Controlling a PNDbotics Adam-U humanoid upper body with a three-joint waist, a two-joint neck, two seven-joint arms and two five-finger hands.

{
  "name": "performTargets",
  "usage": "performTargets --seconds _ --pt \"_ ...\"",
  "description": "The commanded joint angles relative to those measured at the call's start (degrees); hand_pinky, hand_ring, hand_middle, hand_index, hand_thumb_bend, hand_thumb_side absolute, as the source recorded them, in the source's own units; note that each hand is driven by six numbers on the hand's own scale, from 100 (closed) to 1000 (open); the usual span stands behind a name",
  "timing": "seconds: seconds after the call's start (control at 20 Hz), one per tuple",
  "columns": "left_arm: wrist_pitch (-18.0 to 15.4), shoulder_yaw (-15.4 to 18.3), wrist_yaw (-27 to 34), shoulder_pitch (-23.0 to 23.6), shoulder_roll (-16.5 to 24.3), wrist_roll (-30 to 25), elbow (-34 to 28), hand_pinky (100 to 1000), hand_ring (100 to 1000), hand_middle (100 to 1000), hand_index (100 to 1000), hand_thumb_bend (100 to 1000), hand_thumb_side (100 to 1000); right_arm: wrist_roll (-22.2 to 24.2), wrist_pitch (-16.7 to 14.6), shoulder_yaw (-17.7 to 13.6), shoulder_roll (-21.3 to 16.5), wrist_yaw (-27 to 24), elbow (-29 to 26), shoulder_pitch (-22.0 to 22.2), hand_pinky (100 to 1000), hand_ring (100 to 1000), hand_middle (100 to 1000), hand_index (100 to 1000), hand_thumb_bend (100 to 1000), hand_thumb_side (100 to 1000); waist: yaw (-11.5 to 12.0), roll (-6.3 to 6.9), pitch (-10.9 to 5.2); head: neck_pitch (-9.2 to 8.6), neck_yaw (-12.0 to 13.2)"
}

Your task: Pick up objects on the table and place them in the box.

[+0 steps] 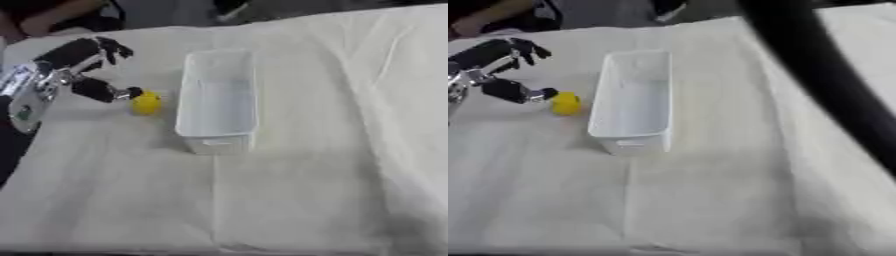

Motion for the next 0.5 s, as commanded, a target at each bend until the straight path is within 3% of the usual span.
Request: performTargets --seconds 0.05,0.5 --pt "-0.6 -0.2 -0.6 -1.6 0.5 -0.4 0.9 519 678 737 884 379 731 4.8 -4.9 0.0 -0.8 0.2 -0.8 -0.5 677 756 869 857 100 1000 0.0 -0.12 -0.91 -0.41 0.4" --pt "-1.3 -0.5 -2.2 -2.8 -2.4 -0.3 5.2 521 676 735 882 376 746 4.9 -4.9 0.0 -0.7 0.4 -0.8 -0.6 674 753 869 858 102 1000 -0.2 -0.06 -0.62 -0.41 -0.1"
